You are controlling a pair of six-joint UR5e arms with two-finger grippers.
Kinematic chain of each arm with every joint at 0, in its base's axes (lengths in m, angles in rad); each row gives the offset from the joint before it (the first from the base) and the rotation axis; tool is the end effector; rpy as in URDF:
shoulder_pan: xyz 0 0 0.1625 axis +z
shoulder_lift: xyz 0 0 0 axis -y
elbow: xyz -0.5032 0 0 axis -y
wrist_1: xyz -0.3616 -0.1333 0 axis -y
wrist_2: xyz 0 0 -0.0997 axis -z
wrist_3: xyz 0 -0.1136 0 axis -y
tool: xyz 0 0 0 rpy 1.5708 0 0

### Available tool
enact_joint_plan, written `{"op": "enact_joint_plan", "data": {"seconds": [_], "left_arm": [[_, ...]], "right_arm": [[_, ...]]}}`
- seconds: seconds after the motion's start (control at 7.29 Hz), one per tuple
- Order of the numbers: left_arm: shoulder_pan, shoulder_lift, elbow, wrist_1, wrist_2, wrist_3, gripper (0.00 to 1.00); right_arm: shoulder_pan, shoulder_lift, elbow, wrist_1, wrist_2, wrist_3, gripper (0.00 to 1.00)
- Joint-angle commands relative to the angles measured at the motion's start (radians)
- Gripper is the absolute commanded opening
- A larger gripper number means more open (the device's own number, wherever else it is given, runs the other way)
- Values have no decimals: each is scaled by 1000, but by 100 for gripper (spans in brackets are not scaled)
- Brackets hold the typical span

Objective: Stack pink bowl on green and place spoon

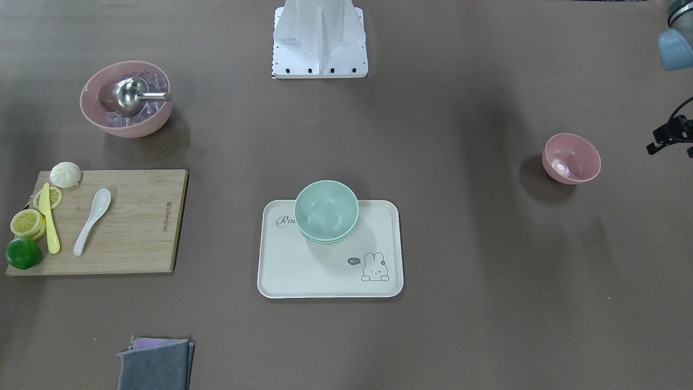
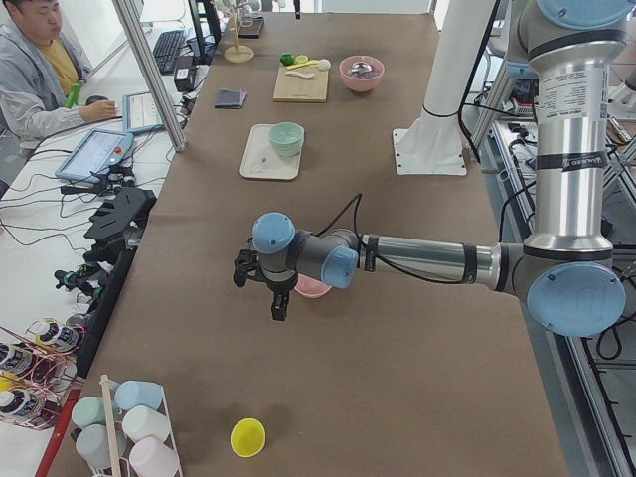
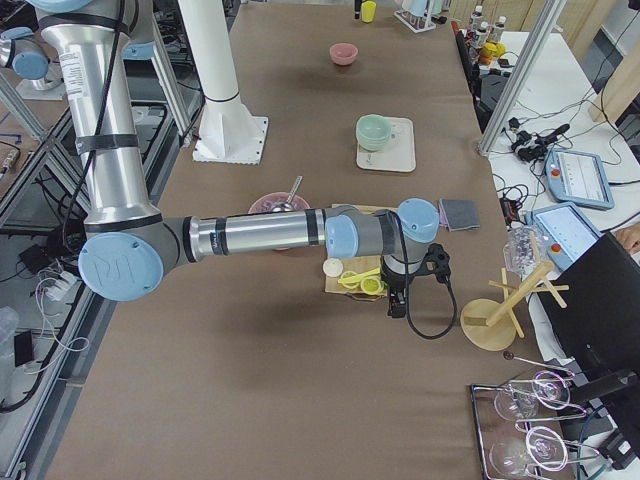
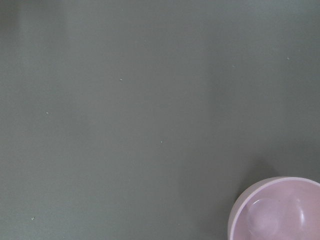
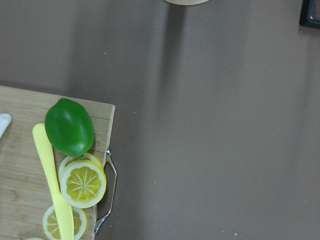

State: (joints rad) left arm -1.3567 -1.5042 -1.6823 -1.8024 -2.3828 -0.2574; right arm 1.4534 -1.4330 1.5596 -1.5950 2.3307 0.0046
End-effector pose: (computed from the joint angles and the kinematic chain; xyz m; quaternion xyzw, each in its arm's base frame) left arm 0.0448 -0.4456 0.6963 0.0317 0.4099 0.0347 0.9109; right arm -0.0080 -0.5382 0.6870 0.0249 -0.3726 -0.0712 0.9249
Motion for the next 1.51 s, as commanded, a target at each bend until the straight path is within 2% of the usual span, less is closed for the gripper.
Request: {"op": "enact_joint_plan", "data": {"seconds": [0.0, 1.1, 1.37], "left_arm": [[2, -7, 0, -5, 0, 6, 98], [2, -8, -13, -29, 40, 3, 98], [2, -5, -13, -101, 40, 13, 98]], "right_arm": [[-1, 0, -1, 1, 2, 0, 100], [-22, 0, 2, 6, -2, 0, 100], [-28, 3, 4, 4, -1, 2, 100]]}}
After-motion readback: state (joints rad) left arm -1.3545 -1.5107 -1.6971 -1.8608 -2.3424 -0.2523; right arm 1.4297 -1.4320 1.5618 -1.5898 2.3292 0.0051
